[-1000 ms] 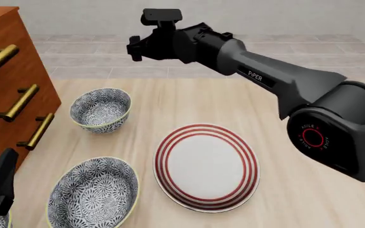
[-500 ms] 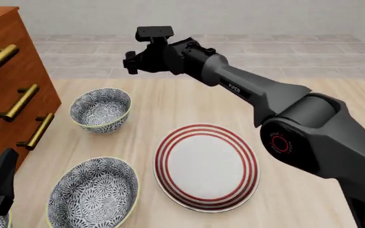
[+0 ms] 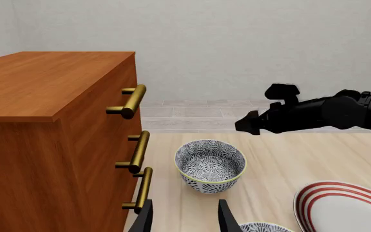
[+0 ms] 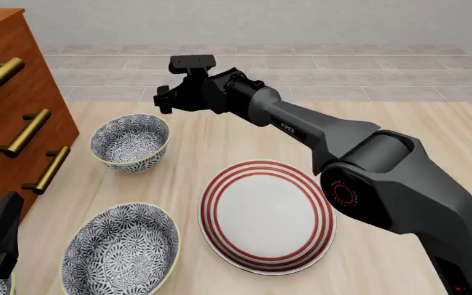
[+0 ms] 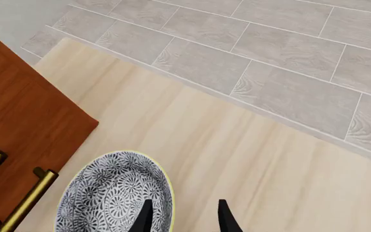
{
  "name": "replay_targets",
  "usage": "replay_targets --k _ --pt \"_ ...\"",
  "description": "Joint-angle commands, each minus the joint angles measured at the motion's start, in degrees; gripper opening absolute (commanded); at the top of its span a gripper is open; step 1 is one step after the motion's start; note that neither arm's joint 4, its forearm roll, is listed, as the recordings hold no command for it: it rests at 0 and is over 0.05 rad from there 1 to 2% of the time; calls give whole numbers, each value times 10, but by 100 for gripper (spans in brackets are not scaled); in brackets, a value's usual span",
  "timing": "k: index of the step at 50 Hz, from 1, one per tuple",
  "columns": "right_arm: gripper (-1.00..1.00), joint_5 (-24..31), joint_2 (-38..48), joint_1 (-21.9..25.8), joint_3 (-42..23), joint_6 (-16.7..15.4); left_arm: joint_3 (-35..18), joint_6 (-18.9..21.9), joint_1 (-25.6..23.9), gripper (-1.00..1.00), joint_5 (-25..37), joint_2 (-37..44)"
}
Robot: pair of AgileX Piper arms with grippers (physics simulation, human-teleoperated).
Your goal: Pick up the bowl and put it in the front on the plate.
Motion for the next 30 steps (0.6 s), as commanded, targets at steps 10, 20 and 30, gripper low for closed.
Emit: replay_targets --k 10,20,30 --pt "100 4 40 3 -31 7 0 0 0 100 0 0" --pt "100 18 67 11 -55 6 0 0 0 100 0 0" --pt "100 41 93 12 -94 3 0 0 0 100 0 0"
